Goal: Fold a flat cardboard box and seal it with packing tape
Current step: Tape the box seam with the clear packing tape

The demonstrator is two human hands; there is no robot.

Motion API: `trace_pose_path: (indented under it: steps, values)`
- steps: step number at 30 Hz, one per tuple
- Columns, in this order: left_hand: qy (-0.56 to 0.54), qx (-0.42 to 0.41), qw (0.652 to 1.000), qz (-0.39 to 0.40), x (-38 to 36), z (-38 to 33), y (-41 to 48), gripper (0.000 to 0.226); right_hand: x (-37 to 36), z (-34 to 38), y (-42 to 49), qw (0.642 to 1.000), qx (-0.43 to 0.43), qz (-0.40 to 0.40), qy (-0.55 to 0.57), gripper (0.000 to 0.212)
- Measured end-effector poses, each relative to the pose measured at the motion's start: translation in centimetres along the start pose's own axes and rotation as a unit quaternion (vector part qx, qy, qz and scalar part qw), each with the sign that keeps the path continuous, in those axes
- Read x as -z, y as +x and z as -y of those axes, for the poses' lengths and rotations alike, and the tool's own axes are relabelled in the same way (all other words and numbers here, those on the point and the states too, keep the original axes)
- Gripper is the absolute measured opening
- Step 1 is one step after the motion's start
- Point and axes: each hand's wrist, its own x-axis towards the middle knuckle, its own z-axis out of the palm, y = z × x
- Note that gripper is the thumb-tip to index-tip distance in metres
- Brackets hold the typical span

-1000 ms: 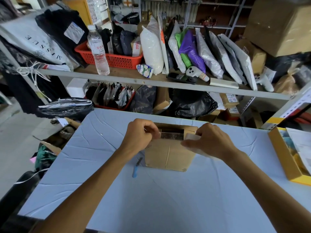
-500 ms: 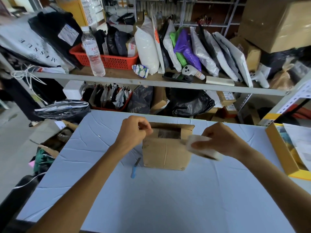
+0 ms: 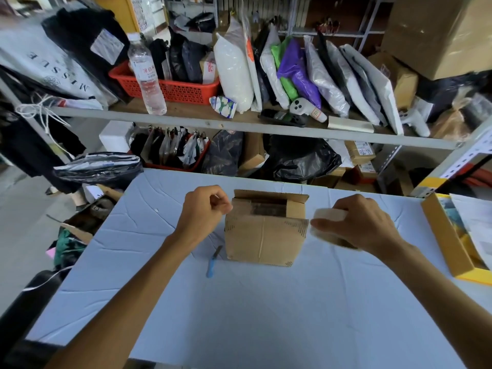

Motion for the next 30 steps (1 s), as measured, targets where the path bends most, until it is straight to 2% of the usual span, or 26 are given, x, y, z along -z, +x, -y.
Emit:
trace_pose_path:
  steps: [2,3,8,13,16,18,20,24,28,30]
  values:
    - [0.001,-0.006,1.0,-0.003,-0.2,0.2,-0.1,0.019,-0.4,0.0,0.0,0.994,-0.005,-0.046,-0.096,0.057]
    - [0.001,-0.01,1.0,-0.002,-0.3,0.2,-0.1,0.015,-0.5,-0.2,0.1,0.993,-0.011,-0.054,-0.102,0.059]
    - [-0.021,-0.036,0.999,0.003,-0.7,0.3,-0.3,0.008,-0.8,-0.8,0.2,0.998,-0.016,-0.02,-0.05,0.061]
    - [-0.039,-0.009,0.999,0.028,-1.0,1.7,-1.3,0.014,0.0,-1.8,-0.2,0.994,0.039,0.019,0.103,0.04]
    - [-0.033,0.0,0.999,0.033,-0.7,2.1,-1.4,0.029,-0.2,-1.6,-0.3,0.997,0.043,0.011,0.069,0.037]
    - [-0.055,0.005,0.997,0.052,-0.4,2.1,-1.3,0.02,-0.1,-1.6,0.0,0.998,0.034,0.013,0.055,0.039]
    - [-0.072,0.014,0.994,0.076,-0.2,2.0,-1.2,0.013,0.4,-2.0,0.2,0.993,0.04,0.04,0.102,0.038]
    - [-0.09,0.035,0.991,0.089,0.4,2.1,-1.0,0.008,0.9,-2.3,0.3,0.985,0.053,0.088,0.137,0.021]
    - [-0.101,0.063,0.988,0.095,0.5,2.0,-1.1,0.014,0.8,-2.3,0.6,0.986,0.047,0.088,0.131,0.016]
    - [-0.084,0.053,0.993,0.071,0.3,1.9,-1.2,0.013,0.4,-2.3,0.6,0.989,0.053,0.069,0.12,0.02]
